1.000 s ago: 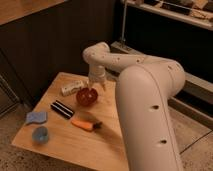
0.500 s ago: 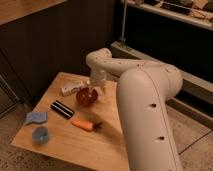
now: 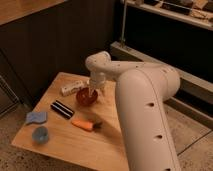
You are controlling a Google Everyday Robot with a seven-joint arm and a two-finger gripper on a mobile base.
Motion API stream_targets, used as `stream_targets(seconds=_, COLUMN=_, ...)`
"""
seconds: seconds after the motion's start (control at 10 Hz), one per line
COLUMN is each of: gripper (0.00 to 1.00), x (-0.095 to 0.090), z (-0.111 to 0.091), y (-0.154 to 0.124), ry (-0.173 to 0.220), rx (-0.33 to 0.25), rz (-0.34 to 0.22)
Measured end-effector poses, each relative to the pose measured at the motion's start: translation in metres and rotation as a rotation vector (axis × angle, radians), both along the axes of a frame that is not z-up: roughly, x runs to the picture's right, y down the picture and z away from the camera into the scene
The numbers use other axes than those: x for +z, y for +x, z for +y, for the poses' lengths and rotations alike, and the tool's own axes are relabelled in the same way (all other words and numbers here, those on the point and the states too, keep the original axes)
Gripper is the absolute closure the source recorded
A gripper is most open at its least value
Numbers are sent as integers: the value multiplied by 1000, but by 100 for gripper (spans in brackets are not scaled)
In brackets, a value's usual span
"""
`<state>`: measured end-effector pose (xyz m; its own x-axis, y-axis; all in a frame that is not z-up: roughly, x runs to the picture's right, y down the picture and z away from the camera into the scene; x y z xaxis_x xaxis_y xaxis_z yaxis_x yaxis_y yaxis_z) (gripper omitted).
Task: Drag the ceramic bowl in a circle
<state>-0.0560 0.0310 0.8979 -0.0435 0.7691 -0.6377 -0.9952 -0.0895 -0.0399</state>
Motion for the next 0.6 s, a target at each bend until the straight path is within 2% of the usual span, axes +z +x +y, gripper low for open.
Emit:
stream_targets(seconds=0.4, gripper=98, x=3, z=15, y=-3, ry=-30, rx=-21, rz=8)
stream_targets(seconds=0.6, gripper=100, x=5, z=22, y=-8, ry=-44, rx=-35, rz=7)
